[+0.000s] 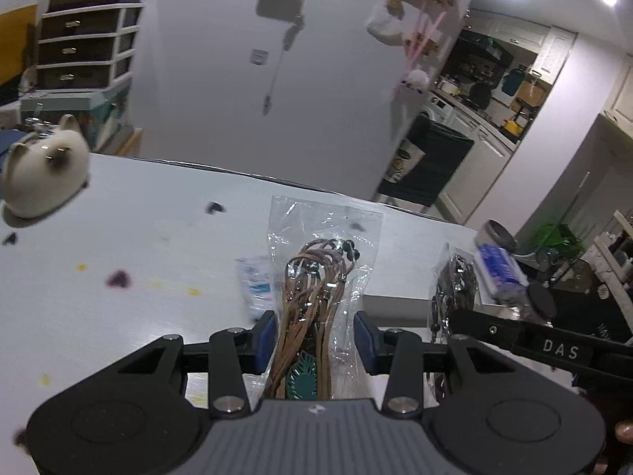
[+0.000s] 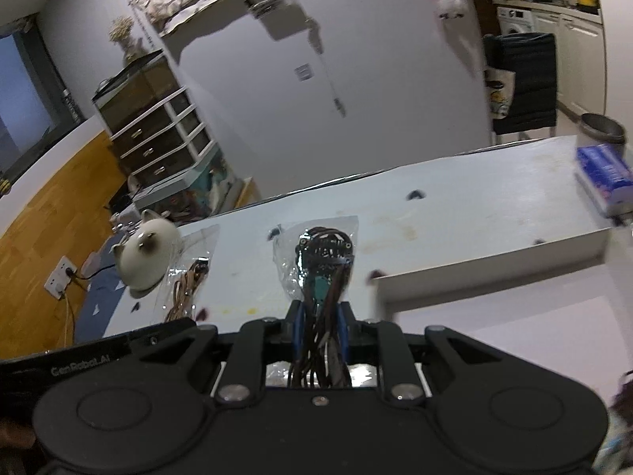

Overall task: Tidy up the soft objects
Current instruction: 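Carry both bags over the white box and lower them inside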

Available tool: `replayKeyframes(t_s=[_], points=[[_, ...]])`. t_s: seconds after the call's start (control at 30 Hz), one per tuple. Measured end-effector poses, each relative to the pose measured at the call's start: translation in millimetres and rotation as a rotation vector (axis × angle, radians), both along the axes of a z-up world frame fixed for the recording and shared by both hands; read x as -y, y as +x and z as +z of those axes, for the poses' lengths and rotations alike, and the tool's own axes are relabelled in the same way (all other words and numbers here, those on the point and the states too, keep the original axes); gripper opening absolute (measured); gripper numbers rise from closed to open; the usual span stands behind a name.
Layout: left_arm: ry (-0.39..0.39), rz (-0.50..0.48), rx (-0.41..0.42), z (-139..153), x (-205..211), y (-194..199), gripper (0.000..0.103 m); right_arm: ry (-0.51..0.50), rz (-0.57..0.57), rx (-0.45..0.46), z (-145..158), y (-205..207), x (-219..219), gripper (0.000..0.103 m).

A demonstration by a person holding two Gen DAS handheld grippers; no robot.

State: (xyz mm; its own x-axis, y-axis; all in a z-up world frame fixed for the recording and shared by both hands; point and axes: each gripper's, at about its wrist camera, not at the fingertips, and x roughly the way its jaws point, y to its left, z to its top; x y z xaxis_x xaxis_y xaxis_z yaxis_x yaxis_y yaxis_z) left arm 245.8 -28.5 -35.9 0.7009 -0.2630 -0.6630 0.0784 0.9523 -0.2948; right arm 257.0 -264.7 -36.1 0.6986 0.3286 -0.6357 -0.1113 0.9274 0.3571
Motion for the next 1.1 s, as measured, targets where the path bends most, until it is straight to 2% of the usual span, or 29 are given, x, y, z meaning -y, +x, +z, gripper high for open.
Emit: replayKeyframes(t_s=[0.37, 0.67, 0.9, 1.1], points=[[-0.057, -0.032, -0.034, -5, 112, 9, 0.043, -0.022, -0.035, 0.007, -5, 3, 114, 0.019], [-0.124, -0.031, -0.108, -31, 190, 28, 0.043, -0.047, -0.038, -0.031, -22, 20, 192, 0.019], [-0.149, -0.041, -0.18, -57, 232, 49, 0.043, -0.072, -0.024, -0.088, -43, 36, 225, 0.019], [-0.239, -0.009, -0.272, -85, 251, 69, 0.043, -0.11, -0.001, -0.141, -63, 50, 238, 0.019]])
